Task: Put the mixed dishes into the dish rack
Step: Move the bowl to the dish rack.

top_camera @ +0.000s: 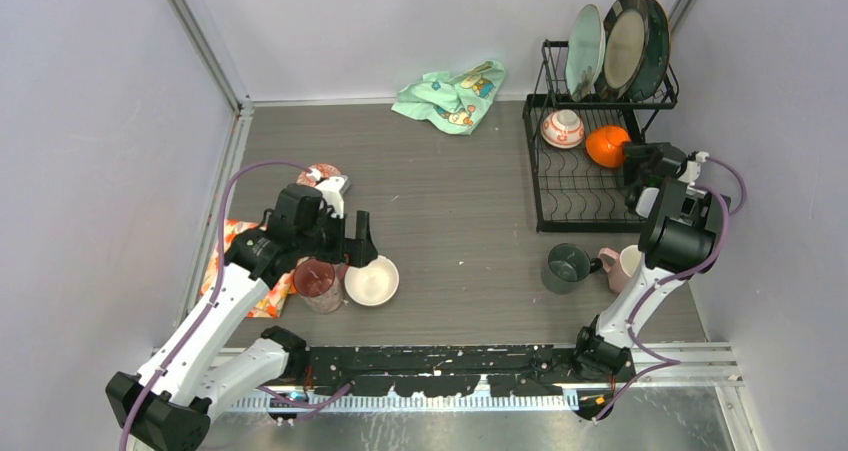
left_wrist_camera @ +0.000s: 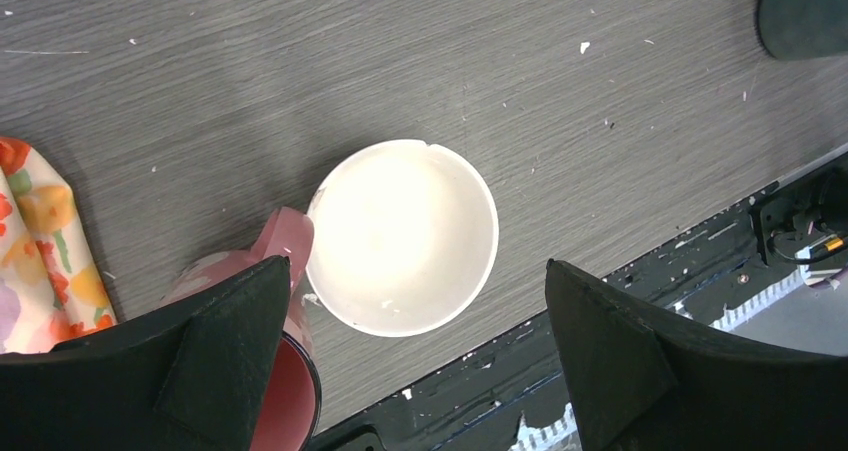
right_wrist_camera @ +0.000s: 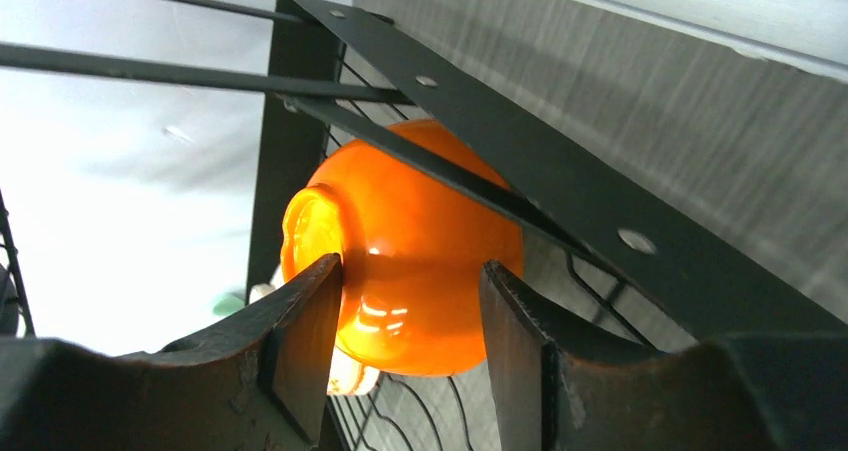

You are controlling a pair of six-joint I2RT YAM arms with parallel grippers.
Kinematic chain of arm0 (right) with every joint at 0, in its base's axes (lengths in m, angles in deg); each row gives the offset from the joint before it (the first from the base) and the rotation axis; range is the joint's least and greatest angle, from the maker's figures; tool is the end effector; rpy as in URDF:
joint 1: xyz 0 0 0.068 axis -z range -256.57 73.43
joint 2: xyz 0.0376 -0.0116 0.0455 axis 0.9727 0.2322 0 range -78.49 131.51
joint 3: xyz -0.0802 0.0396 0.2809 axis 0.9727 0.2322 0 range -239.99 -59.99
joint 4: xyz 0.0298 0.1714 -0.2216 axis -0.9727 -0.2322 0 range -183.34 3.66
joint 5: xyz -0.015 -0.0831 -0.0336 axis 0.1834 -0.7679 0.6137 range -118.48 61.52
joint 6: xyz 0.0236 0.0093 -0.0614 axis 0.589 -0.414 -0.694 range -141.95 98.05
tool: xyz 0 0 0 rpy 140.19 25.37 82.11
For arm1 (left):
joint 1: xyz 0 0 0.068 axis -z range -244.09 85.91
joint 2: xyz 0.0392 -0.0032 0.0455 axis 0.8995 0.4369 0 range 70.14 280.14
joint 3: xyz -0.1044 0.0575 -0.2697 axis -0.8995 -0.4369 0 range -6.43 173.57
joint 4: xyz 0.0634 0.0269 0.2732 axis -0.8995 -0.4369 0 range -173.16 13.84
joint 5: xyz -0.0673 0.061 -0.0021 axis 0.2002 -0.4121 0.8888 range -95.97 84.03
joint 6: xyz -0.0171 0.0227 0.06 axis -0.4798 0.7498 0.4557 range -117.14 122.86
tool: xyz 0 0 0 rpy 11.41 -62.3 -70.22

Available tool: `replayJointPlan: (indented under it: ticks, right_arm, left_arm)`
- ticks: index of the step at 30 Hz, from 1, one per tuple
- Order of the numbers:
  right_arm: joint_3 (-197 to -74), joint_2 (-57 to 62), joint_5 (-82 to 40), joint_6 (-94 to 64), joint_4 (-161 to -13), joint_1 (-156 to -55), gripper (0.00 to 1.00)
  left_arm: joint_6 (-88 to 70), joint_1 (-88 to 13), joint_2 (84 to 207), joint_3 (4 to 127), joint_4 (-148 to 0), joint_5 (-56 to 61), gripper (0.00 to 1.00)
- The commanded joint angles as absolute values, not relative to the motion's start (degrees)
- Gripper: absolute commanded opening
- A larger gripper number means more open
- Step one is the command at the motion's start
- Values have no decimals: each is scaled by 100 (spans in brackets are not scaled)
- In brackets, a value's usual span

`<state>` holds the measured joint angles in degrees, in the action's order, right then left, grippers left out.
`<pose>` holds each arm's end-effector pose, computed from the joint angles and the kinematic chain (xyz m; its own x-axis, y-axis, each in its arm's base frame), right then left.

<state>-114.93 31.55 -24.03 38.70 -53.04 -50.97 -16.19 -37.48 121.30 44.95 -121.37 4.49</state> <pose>0.3962 -0.1854 0.1515 0.1547 0.8895 -0.4300 0.4713 0.3161 0.8234 0.1703 -0.0960 0.3090 -0.7787 0.0312 -0.6266 0.3187 0.8800 -0.3522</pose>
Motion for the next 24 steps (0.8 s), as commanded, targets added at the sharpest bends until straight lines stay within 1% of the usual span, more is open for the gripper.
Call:
replayJointPlan:
  ticks: [1, 12, 17, 24]
  right_arm:
    - [-11925, 3481, -2452, 4380, -4795, -5163, 56]
    - [-12386, 3820, -2471, 4748, -4542, -5229, 57]
    - [-12354, 3963, -2405, 5093, -4000, -5223, 55]
    - [-11788, 3331, -2239, 5209, -4117, -5207, 54]
  left_arm:
    - [-1568, -3728, 12146, 4517, -12149, 283, 100]
    - [-1587, -3728, 12113, 4517, -12160, 71, 100]
    - [-1560, -3728, 12170, 4546, -12203, -63, 100]
    - [-1650, -3728, 12174, 4578, -12339, -496, 100]
